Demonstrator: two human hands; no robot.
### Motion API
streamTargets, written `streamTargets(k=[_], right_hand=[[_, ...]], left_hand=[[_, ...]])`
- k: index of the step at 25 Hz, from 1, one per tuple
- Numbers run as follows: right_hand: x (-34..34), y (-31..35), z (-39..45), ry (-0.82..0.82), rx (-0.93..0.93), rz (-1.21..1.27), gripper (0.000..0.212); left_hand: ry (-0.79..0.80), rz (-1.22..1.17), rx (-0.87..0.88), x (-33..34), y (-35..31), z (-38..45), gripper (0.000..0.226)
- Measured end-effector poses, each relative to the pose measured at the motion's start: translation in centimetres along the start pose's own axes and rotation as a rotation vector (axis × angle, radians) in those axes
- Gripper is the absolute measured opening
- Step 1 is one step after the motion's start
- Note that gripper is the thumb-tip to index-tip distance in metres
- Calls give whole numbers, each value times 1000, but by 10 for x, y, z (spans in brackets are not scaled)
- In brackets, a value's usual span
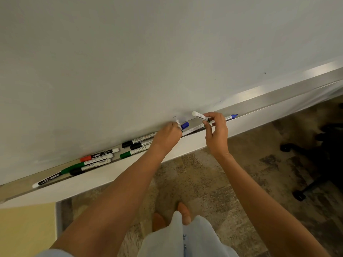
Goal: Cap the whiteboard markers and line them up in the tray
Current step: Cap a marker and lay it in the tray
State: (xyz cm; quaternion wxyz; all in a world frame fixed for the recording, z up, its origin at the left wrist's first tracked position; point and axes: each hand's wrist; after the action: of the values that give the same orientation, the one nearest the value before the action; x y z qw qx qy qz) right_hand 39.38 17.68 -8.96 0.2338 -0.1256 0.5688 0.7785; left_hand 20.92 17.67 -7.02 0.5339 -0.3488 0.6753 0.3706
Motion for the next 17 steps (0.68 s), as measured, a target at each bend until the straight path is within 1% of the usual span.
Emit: streamTargets(k=[4,6,9,12,14,17], right_hand=[[2,3,-8,2,35,8,23],[3,6,-12,-18,69,38,23],[6,11,-16,-44,174,97,21],[11,18,-23,-4,205,125,21],[16,26,-26,26,239,175,16],[21,37,-29,-1,349,304,12]], left_hand=[[33,-284,-149,0,3,-4,22],[32,-311,-158,1,5,-3,22],[7,-287,-137,4,6,-1,21],[-44,-312,-118,9,6,-3,22],[-114,-448,-157,11,6,-7,22],[-213,-815,-252,10,6,-20,13]])
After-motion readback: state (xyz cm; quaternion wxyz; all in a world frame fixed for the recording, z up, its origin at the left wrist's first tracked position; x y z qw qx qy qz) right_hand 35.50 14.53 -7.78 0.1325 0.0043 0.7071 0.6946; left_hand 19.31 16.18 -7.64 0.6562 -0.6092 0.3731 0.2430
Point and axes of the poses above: each hand's wrist, its own z-axis towards the middle knuckle, its own x-axis out of the palm, y = z × x
